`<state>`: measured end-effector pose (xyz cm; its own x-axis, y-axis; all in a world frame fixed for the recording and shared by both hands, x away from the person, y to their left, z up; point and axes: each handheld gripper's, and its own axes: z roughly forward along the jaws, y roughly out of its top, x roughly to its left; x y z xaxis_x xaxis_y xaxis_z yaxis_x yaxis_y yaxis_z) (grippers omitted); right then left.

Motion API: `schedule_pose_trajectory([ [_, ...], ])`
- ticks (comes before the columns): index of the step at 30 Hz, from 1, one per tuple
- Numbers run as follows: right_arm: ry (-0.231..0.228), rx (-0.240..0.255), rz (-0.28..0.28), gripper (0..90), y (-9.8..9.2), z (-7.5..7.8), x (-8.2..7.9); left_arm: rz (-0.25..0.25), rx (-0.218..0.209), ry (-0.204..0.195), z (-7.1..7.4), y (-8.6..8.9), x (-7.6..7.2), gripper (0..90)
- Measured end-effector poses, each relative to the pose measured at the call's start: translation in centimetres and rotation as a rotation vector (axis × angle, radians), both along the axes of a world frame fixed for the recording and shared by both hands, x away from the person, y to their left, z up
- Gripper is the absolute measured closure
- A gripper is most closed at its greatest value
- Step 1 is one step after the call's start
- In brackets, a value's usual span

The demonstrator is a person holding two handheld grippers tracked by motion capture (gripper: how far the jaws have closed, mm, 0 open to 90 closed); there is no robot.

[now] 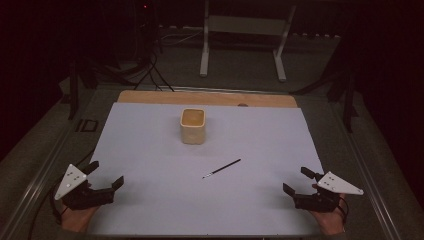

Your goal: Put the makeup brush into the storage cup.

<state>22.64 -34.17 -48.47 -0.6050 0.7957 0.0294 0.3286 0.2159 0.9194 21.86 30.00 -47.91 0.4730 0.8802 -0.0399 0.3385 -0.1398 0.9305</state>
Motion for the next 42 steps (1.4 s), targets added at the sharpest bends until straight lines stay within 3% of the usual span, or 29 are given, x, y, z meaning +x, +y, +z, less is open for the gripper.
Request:
schedule_pose_trajectory([
  [23,0.029,-0.009,0.023,9.5,0.4,-0.2,0.3,-0.007,0.003,-0.003,0.0,-0.1,0.1,1.8],
  [36,0.042,-0.007,0.051,9.5,1.1,0.7,1.1,-0.018,0.003,-0.007,0.1,-0.6,0.0,1.8],
  [42,0.044,-0.006,0.074,9.5,1.2,1.5,2.3,-0.019,0.005,-0.007,0.1,-0.7,0.0,1.8],
])
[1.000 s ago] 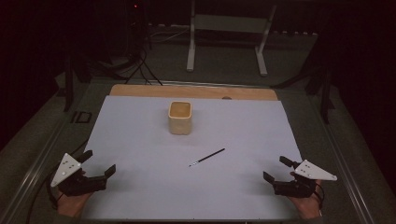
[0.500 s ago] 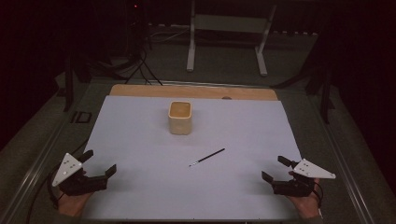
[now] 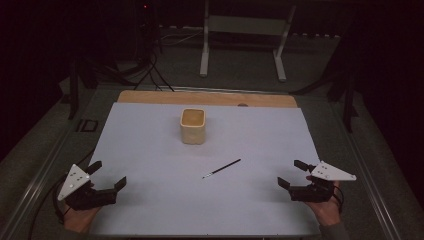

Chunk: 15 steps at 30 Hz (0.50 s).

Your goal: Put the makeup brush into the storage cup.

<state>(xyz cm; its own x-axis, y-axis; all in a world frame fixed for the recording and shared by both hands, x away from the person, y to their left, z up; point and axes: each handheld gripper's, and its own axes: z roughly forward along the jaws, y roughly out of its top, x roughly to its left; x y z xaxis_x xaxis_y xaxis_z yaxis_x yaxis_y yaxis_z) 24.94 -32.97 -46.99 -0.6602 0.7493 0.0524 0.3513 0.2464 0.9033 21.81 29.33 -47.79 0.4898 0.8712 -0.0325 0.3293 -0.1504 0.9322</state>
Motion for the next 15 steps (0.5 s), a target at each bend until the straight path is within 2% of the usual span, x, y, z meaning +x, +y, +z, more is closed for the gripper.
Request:
schedule_pose_trajectory([
  [5,0.001,0.008,0.009,9.5,0.1,0.3,0.4,-0.001,0.000,0.002,0.0,0.0,0.0,1.8],
  [10,-0.005,0.014,0.045,9.5,1.1,0.9,1.3,-0.004,0.000,0.002,0.0,0.0,0.0,1.9],
  [15,-0.005,-0.005,0.097,9.5,2.6,1.8,2.2,-0.004,-0.004,0.001,0.0,0.0,0.0,1.9],
])
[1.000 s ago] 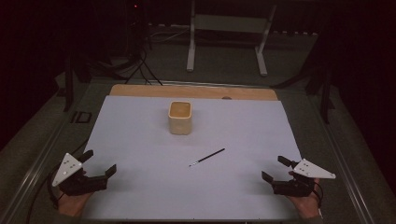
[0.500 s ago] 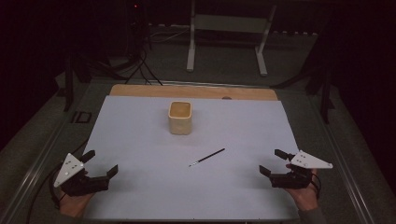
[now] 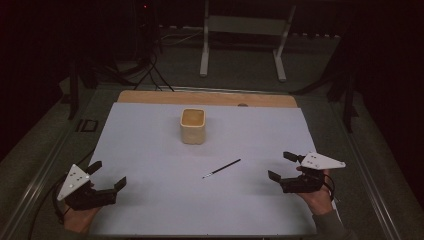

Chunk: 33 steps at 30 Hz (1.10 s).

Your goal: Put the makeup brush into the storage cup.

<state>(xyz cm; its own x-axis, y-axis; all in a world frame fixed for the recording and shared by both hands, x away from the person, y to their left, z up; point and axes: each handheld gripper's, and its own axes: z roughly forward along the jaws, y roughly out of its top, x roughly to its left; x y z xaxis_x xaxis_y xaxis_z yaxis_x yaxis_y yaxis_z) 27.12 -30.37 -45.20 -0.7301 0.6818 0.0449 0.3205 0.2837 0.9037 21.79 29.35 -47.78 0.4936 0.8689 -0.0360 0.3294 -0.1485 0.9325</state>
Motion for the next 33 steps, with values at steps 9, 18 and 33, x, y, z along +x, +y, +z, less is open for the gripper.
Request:
schedule_pose_trajectory([
  [9,-0.016,0.002,0.051,9.5,1.7,1.0,1.2,0.000,0.003,-0.002,0.0,-0.1,0.0,1.9],
  [18,-0.012,0.003,0.081,9.5,3.1,1.2,2.2,-0.001,0.002,-0.002,0.0,0.0,0.0,1.9],
  [33,-0.006,-0.014,0.129,9.5,5.6,1.9,4.3,-0.002,0.002,-0.002,0.0,0.0,0.0,1.9],
])
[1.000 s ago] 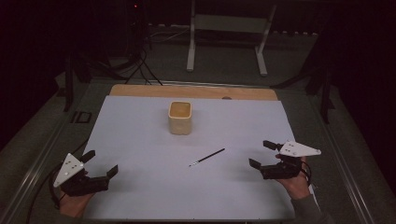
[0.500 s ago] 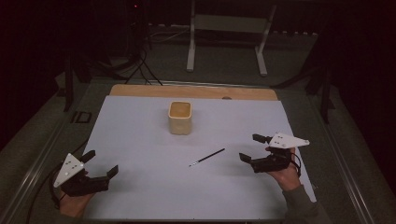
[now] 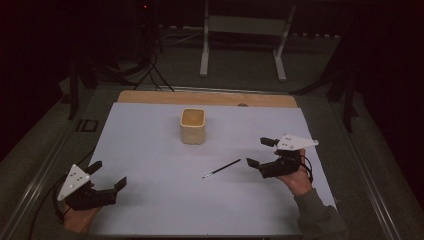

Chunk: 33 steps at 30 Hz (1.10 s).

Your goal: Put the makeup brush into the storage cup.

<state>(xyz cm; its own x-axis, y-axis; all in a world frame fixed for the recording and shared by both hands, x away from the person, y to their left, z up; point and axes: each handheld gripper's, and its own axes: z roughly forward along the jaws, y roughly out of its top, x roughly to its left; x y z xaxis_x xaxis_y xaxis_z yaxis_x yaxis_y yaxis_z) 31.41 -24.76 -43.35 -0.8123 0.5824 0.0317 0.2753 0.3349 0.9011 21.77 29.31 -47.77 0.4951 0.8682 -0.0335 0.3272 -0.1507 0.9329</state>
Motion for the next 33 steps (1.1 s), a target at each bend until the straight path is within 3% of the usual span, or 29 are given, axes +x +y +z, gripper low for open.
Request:
schedule_pose_trajectory([
  [11,-0.008,0.002,0.030,9.5,2.3,0.4,1.6,-0.001,0.001,-0.001,0.0,0.0,0.0,1.9],
  [33,-0.015,0.007,0.032,9.5,5.7,0.5,5.1,-0.001,0.001,-0.005,0.1,0.1,-0.1,1.9],
])
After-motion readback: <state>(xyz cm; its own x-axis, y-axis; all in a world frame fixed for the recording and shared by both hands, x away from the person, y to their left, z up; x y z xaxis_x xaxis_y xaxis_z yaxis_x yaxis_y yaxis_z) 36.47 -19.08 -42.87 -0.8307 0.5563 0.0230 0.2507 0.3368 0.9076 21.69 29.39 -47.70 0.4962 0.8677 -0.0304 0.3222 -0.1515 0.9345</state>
